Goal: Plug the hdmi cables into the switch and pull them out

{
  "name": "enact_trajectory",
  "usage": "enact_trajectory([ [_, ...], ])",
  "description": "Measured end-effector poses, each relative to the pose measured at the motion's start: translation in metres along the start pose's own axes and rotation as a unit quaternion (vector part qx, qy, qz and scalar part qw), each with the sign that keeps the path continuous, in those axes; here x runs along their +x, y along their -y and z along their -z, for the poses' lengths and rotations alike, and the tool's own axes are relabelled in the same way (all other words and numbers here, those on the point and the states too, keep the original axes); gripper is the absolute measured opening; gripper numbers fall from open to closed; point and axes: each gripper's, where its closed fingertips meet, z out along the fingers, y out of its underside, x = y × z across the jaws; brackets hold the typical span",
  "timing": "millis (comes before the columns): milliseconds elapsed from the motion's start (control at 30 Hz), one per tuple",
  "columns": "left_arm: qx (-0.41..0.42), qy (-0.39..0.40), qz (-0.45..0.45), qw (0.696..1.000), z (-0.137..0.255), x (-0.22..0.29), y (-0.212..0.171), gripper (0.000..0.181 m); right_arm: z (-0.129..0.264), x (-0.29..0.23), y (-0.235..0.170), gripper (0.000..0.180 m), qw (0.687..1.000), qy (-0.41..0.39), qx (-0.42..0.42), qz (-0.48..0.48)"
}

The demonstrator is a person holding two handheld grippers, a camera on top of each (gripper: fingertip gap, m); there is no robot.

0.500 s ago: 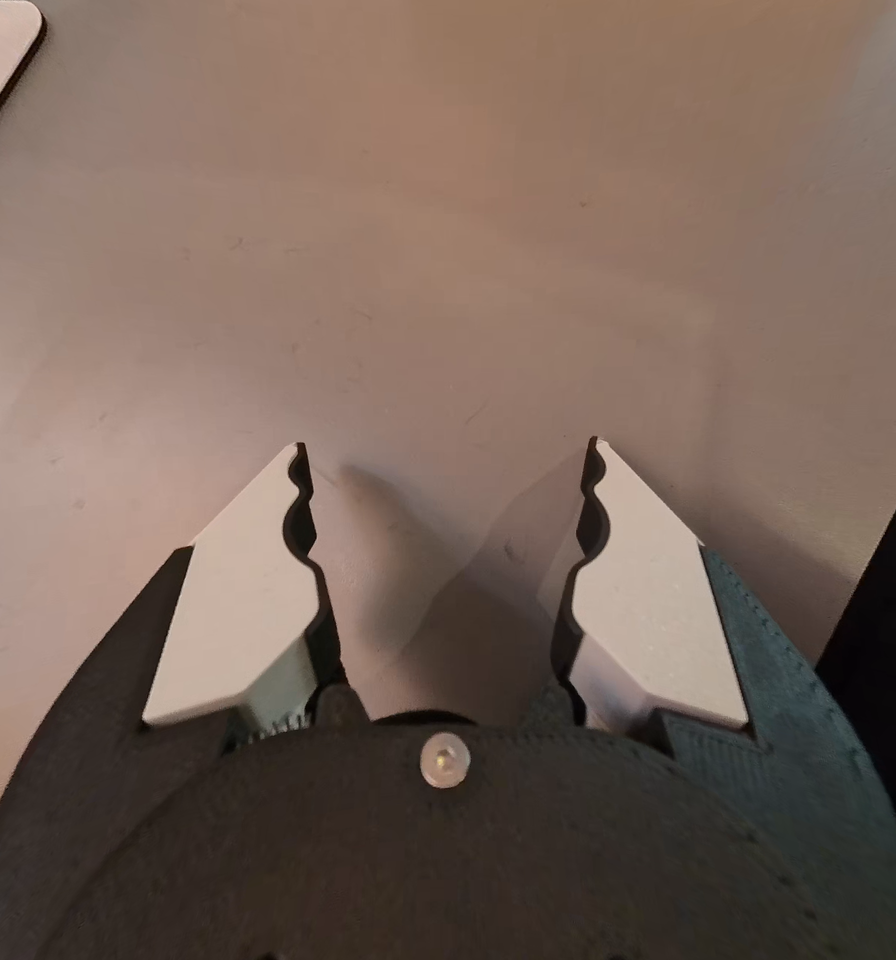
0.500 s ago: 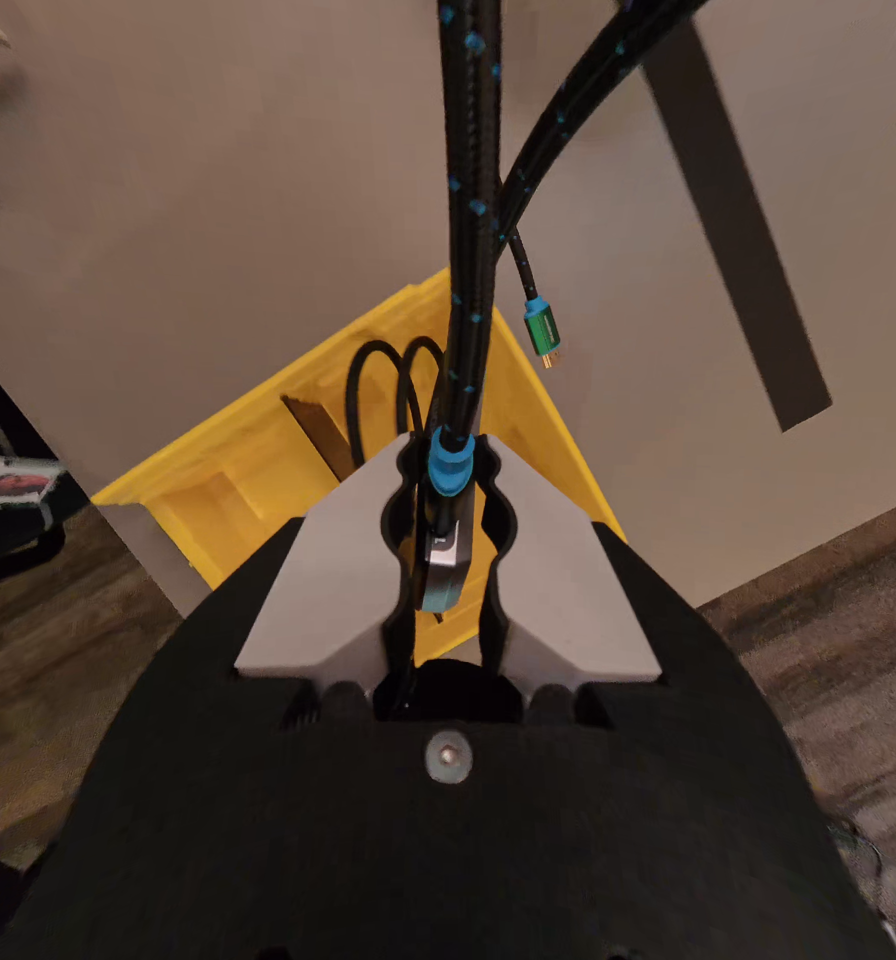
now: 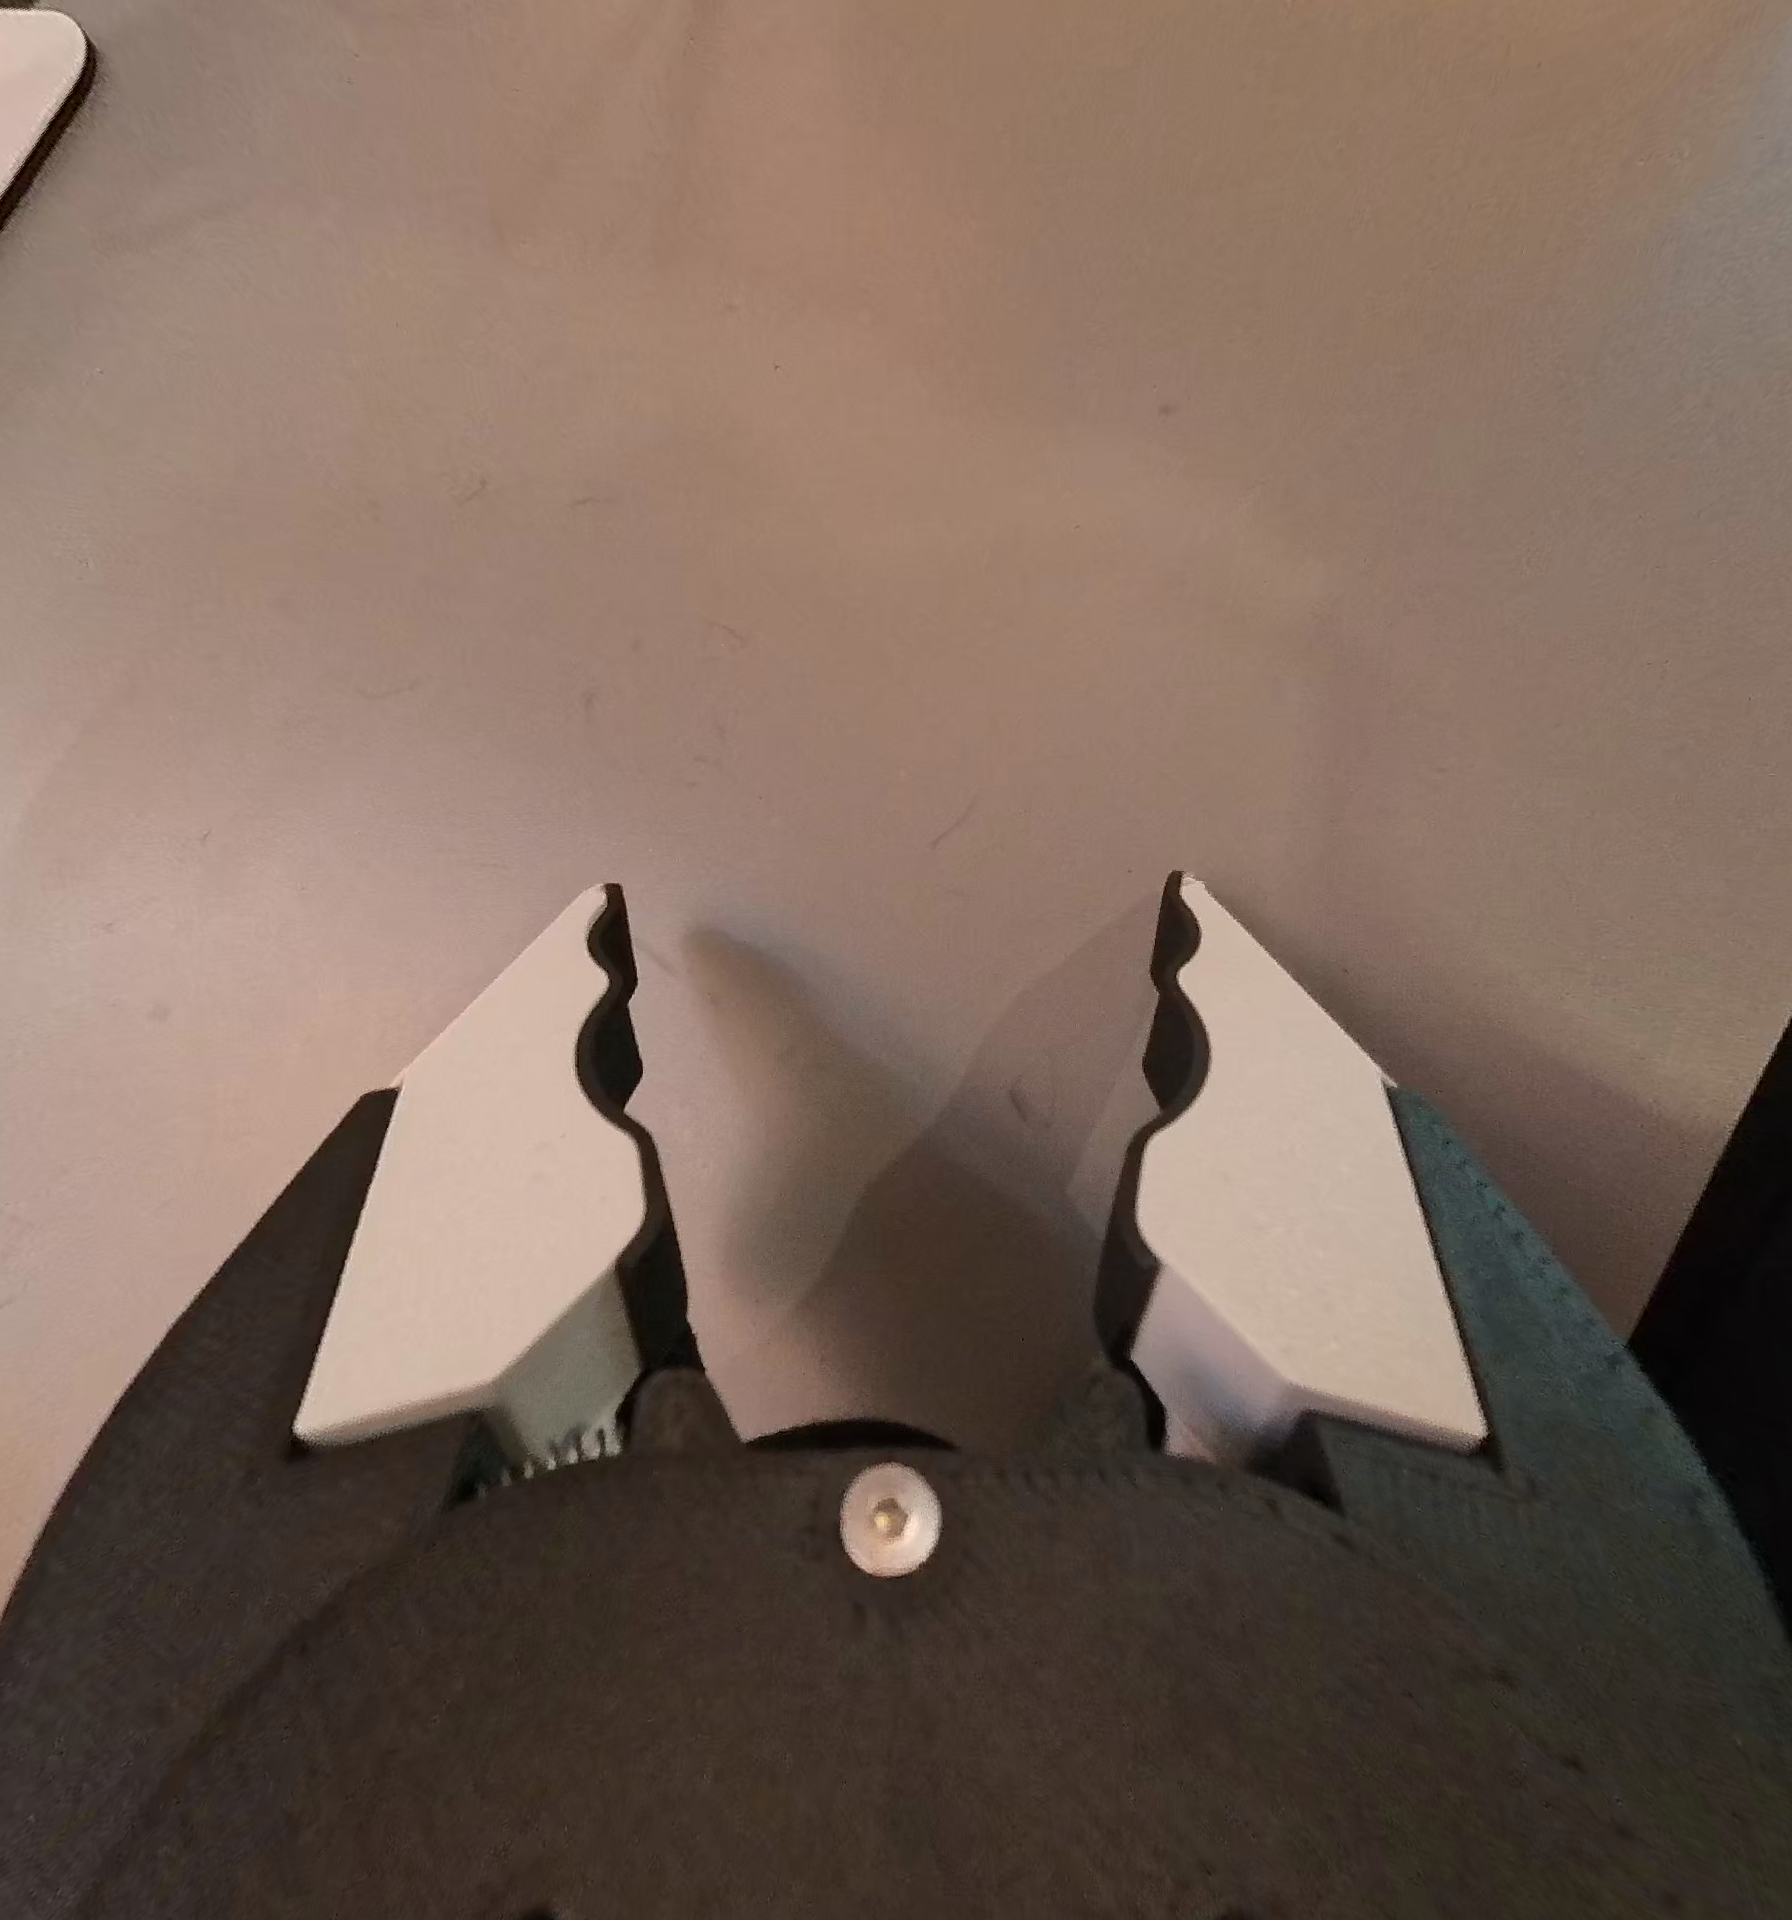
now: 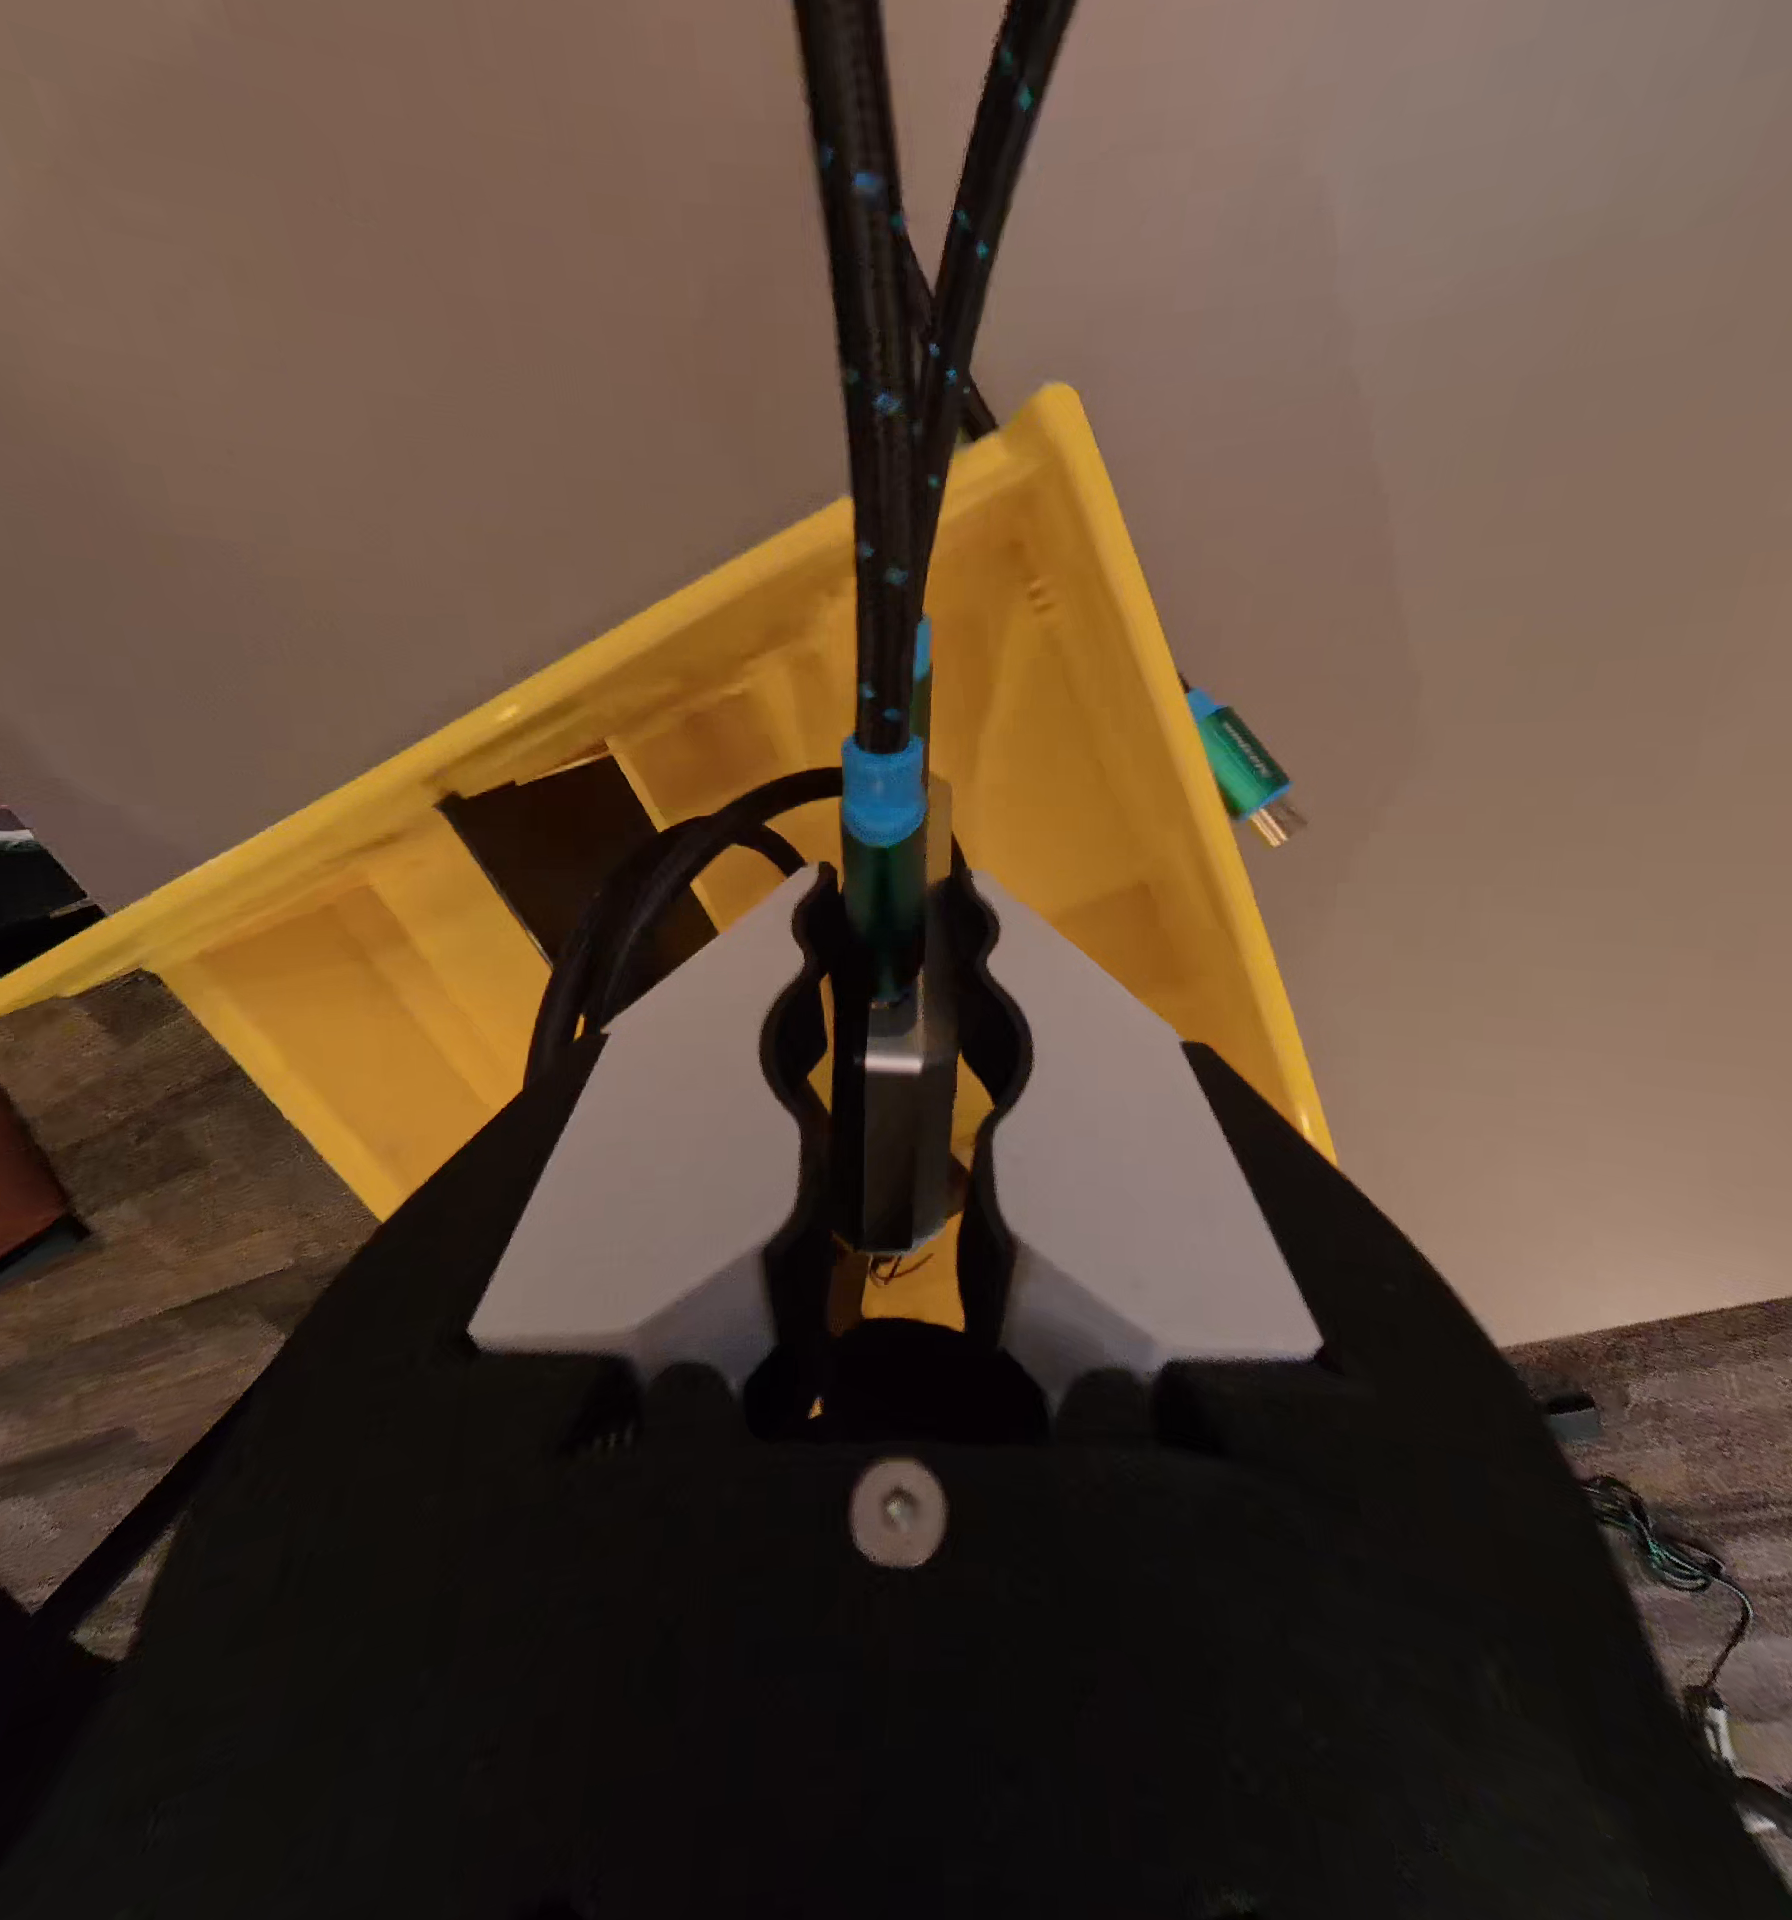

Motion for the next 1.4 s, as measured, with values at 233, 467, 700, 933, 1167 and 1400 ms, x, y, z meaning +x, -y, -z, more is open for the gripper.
enact_trajectory([
  [233,0.0,-0.001,0.001,1.0,0.0,0.0,0.0,0.096,-0.004,0.009,0.004,0.018,0.999,-0.005,0.043,-0.012],
  [467,0.001,0.002,-0.001,1.0,0.0,0.0,0.0,0.096,-0.022,0.012,0.002,0.02,0.997,0.025,0.054,-0.047],
  [700,0.002,0.003,-0.002,1.0,0.001,0.0,0.0,0.095,-0.038,0.015,0.003,0.02,0.995,0.052,0.057,-0.063],
  [933,0.002,0.002,-0.001,1.0,0.001,0.0,0.0,0.095,-0.033,0.016,-0.005,0.036,0.999,0.03,0.014,-0.032],
  [1167,0.001,-0.001,0.0,1.0,0.0,0.001,0.0,0.094,0.002,0.018,-0.014,0.038,1.0,-0.01,-0.008,-0.014],
  [1400,0.002,0.0,-0.001,1.0,0.0,0.001,0.0,0.093,0.069,0.016,-0.015,0.031,0.991,-0.13,0.03,-0.012],
])
